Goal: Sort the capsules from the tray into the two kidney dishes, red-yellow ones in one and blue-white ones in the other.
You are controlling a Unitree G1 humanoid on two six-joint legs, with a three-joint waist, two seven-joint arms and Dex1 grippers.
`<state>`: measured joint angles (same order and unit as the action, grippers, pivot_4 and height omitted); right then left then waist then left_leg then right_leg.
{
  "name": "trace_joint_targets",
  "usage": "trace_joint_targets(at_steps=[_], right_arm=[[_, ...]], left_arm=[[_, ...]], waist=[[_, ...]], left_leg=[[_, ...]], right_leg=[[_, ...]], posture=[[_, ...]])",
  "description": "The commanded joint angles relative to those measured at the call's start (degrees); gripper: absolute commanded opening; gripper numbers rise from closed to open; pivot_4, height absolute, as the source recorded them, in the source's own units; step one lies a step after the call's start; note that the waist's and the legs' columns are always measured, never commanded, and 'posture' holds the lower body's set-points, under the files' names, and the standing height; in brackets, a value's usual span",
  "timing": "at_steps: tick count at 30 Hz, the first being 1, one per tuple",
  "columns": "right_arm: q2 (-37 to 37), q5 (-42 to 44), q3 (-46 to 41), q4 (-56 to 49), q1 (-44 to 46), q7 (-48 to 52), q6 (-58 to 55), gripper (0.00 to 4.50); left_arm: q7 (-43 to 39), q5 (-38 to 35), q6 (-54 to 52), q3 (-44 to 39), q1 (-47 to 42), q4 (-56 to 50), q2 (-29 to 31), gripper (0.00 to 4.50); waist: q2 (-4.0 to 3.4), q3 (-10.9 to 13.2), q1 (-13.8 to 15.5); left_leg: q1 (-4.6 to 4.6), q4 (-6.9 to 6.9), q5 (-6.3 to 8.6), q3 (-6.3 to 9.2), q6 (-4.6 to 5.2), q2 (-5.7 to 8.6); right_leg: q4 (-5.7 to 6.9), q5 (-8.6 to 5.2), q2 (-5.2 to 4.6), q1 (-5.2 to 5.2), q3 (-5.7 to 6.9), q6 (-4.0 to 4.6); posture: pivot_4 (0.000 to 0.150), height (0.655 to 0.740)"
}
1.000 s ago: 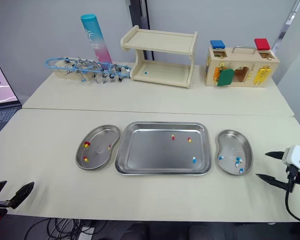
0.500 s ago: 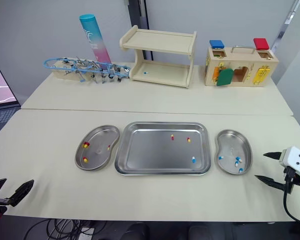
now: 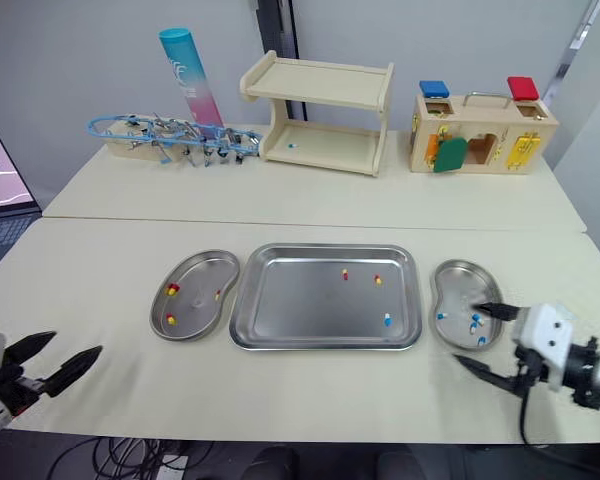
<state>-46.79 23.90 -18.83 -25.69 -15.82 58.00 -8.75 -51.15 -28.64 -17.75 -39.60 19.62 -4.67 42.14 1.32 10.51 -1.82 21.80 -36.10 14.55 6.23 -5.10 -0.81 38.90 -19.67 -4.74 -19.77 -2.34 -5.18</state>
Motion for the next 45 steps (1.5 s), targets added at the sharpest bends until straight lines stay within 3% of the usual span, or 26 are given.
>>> trace_joint_targets(at_steps=[1, 8, 15, 22, 27, 31, 34, 38, 45], right_arm=[[4.17, -1.27, 2.99, -6.66, -2.23, -5.51, -0.38, 4.50], [9.16, -5.53, 9.72, -11.14, -6.21, -9.58, 1.20, 4.50], [11.33, -7.91, 13.21, -8.34, -5.59, -11.01, 3.63, 4.50], [11.97, -9.26, 14.02, -3.78, -6.38, -10.40, 8.70, 4.50], [13.46, -9.64, 14.27, -2.02, -7.80, -11.67, 11.88, 4.50], [14.55, -11.67, 15.82, -0.15, -9.12, -12.08, 15.15, 4.50], [14.98, -12.18, 16.74, 0.04, -8.81, -12.83, 15.61, 4.50], [15.27, -12.66, 17.67, 0.21, -8.69, -13.51, 16.05, 4.50], [15.70, -13.23, 18.63, -0.34, -8.12, -14.61, 15.60, 4.50]], left_arm=[[-2.50, -2.27, -1.23, 2.01, -0.51, -6.21, 1.78, 4.47], [-4.05, -5.81, -5.08, 7.54, -2.84, -16.31, 2.26, 4.47], [3.22, -8.52, -11.60, 20.08, -15.05, -23.70, -1.19, 4.47], [7.57, -1.77, -12.21, 36.15, -29.37, -18.27, -7.75, 4.47], [6.11, 2.83, -7.99, 42.30, -32.11, -12.92, -10.77, 4.47], [8.09, 7.13, -2.66, 46.31, -34.83, -6.92, -16.52, 4.47], [9.61, 8.59, -1.48, 47.15, -37.24, -3.11, -20.30, 3.90], [10.39, 12.14, 0.23, 49.62, -40.60, 1.24, -23.01, 2.60], [11.53, 15.70, 0.73, 50.35, -49.49, 12.70, -27.09, 2.60]], waist=[[0.01, 0.00, 0.01], [0.04, -0.02, -0.01], [0.07, -0.05, 0.16], [0.07, -0.06, 0.10], [0.06, -0.06, -0.22], [0.07, -0.06, 0.18], [0.07, -0.06, 0.28], [0.07, -0.06, 0.13], [0.07, -0.06, 0.16]], left_leg=[[0.01, 0.00, 0.00, -0.02, 0.00, 0.00], [-0.02, 0.00, 0.00, -0.01, 0.00, 0.00], [-0.02, -0.01, 0.00, 0.02, 0.00, 0.01], [-0.05, -0.03, 0.00, 0.02, 0.00, 0.02], [-0.07, -0.01, 0.00, 0.02, 0.00, 0.02], [-0.05, -0.06, 0.00, 0.02, 0.00, 0.03], [-0.04, -0.10, 0.00, 0.04, 0.00, 0.03], [-0.05, -0.09, -0.01, 0.05, 0.00, 0.03], [-0.05, -0.11, -0.01, 0.06, -0.01, 0.05]], right_leg=[[-0.01, 0.00, 0.00, 0.00, -0.01, 0.00], [0.00, 0.00, 0.00, 0.00, -0.01, 0.00], [0.00, 0.00, 0.01, 0.02, 0.00, 0.00], [0.01, 0.01, 0.02, 0.05, 0.01, -0.01], [0.01, 0.01, 0.05, 0.02, -0.04, -0.01], [0.00, 0.01, 0.04, 0.06, -0.03, -0.01], [0.00, 0.01, 0.04, 0.08, 0.00, -0.02], [0.00, 0.01, 0.04, 0.08, 0.00, -0.02], [0.01, 0.01, 0.04, 0.09, 0.02, -0.03]], posture=[[0.150, 0.7400], [0.150, 0.7400], [0.150, 0.7400], [0.150, 0.7400], [0.150, 0.7400], [0.150, 0.7400], [0.150, 0.7400], [0.150, 0.7400], [0.150, 0.7400]])
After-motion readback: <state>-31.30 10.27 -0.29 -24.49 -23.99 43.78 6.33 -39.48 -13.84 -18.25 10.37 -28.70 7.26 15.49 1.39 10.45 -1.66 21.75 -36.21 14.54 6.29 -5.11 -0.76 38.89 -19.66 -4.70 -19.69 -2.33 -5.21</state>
